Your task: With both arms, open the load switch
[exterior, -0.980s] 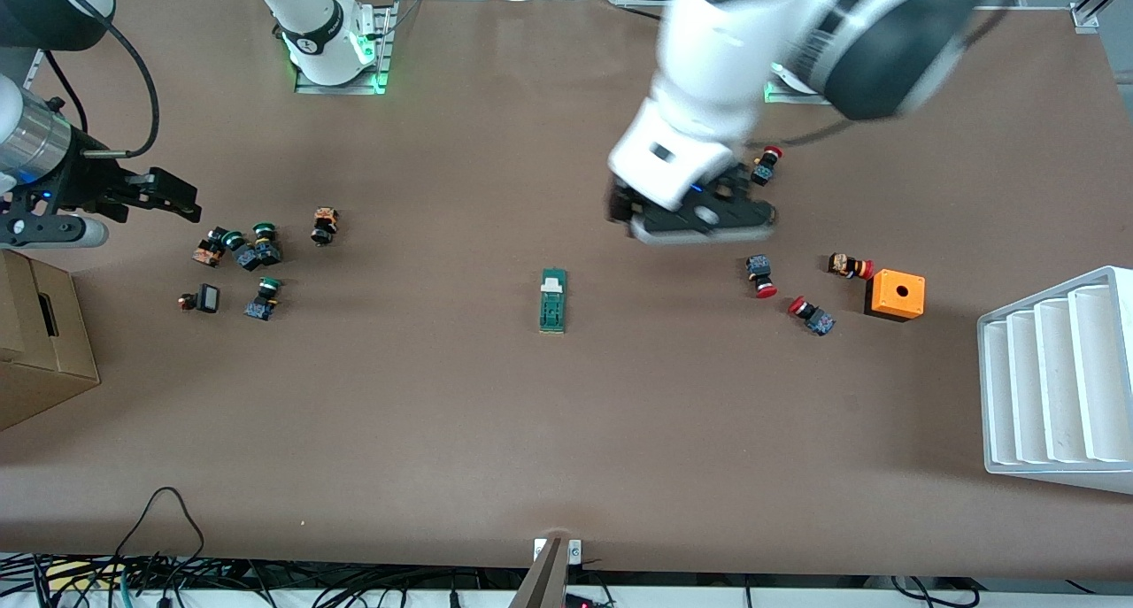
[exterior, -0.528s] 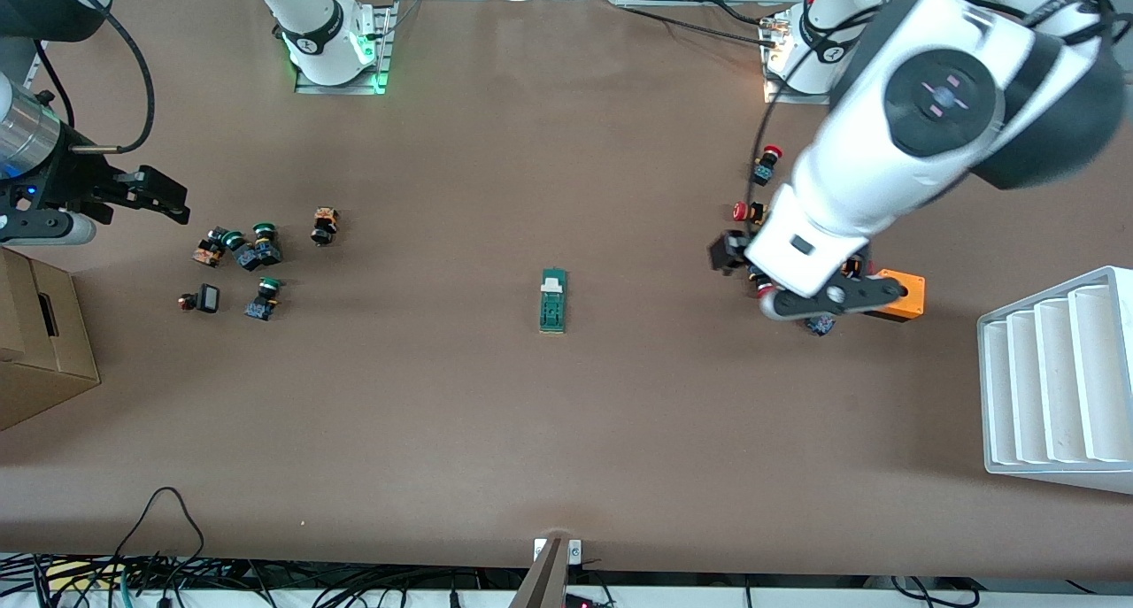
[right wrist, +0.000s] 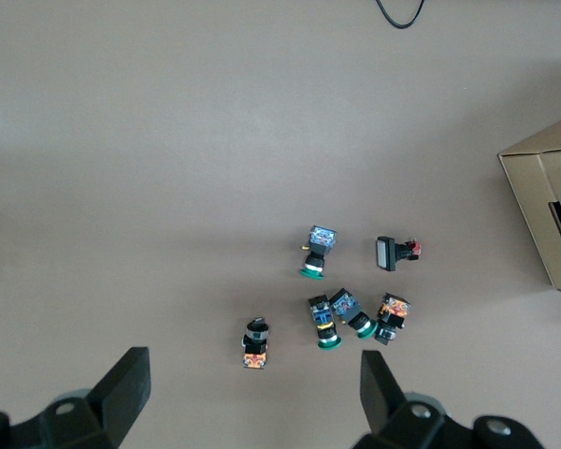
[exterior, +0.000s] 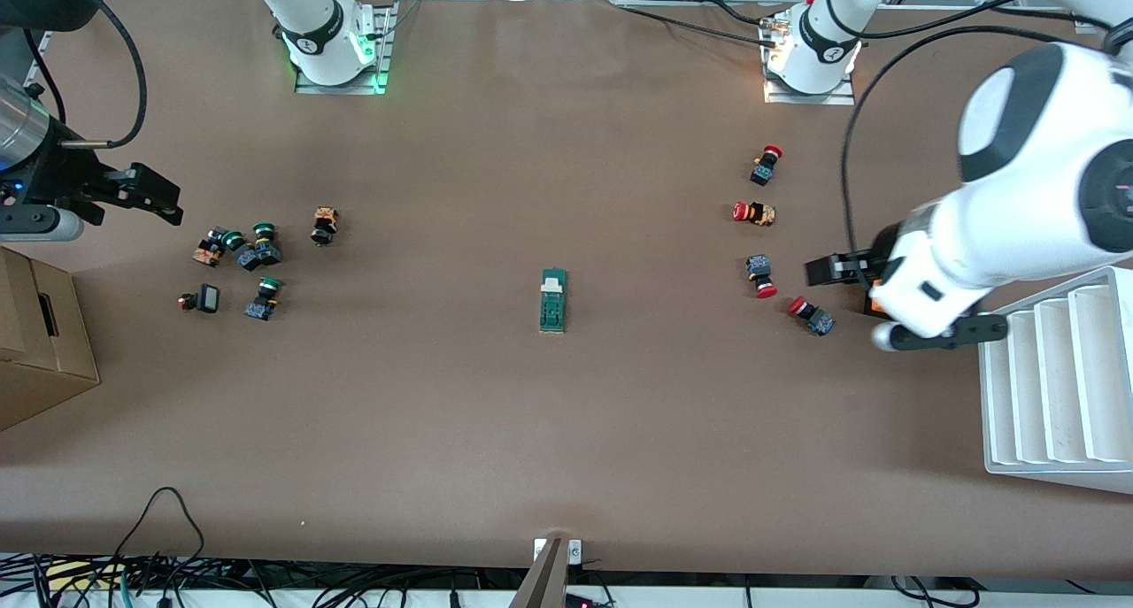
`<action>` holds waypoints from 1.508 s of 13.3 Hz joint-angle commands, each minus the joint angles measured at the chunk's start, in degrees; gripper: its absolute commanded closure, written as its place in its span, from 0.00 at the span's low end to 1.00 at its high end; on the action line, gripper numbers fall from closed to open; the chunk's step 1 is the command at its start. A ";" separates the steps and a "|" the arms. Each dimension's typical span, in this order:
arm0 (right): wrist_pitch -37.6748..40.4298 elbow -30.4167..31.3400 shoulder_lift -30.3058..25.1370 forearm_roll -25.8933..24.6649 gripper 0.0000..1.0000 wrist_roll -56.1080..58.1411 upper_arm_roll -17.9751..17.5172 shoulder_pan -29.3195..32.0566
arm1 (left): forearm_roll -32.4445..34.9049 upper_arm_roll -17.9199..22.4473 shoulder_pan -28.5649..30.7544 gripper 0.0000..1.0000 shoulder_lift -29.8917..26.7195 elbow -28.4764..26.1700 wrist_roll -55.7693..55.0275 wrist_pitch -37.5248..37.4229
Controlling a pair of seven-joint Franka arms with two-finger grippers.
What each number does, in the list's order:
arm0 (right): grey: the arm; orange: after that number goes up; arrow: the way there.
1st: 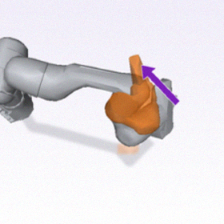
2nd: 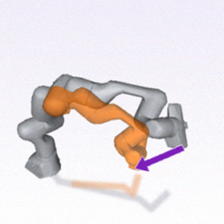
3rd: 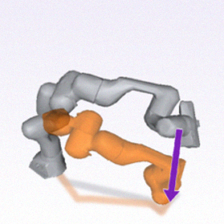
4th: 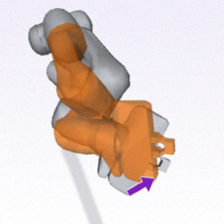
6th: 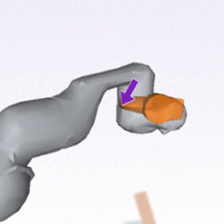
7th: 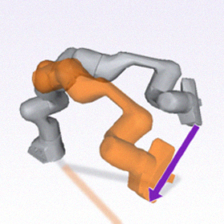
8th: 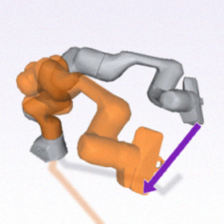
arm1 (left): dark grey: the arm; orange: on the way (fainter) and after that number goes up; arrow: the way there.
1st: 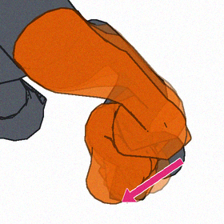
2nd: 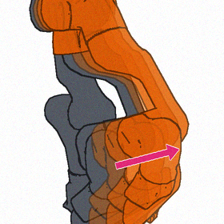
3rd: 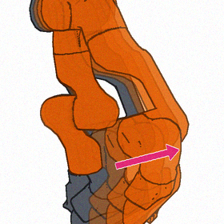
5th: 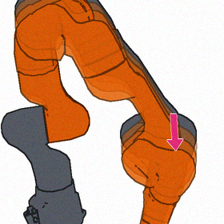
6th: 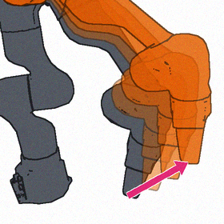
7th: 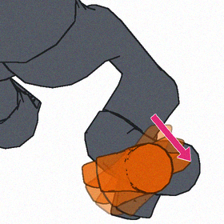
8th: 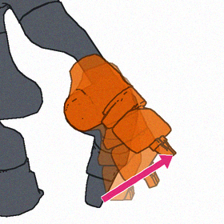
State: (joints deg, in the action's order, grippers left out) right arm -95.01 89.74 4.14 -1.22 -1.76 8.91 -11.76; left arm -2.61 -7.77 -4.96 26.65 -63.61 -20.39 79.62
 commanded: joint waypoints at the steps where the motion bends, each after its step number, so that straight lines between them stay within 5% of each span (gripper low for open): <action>1: 0.70 -1.05 0.34 -0.45 0.01 -0.53 -0.21 -0.19 | -3.01 7.04 -2.32 0.00 -11.50 -15.10 7.44 5.96; 7: 0.87 -1.05 0.34 -0.53 0.01 -0.70 -0.30 -0.28 | -1.26 17.60 -6.47 0.00 -21.10 -21.38 19.68 6.52; 12: 0.96 -0.97 0.34 -0.45 0.01 -0.44 -0.21 -0.10 | 2.35 17.70 -7.35 0.00 -28.14 -28.14 19.68 7.21; 20: 0.52 -1.05 0.43 -0.53 0.01 -0.53 -0.21 -0.10 | 3.93 20.33 -6.64 0.00 -30.17 -32.36 23.11 14.41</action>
State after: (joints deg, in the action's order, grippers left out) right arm -94.91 89.71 4.21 -1.22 -1.85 8.91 -11.99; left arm 0.38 11.27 -11.24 -1.34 -92.79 1.41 91.58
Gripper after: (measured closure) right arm 0.004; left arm 0.000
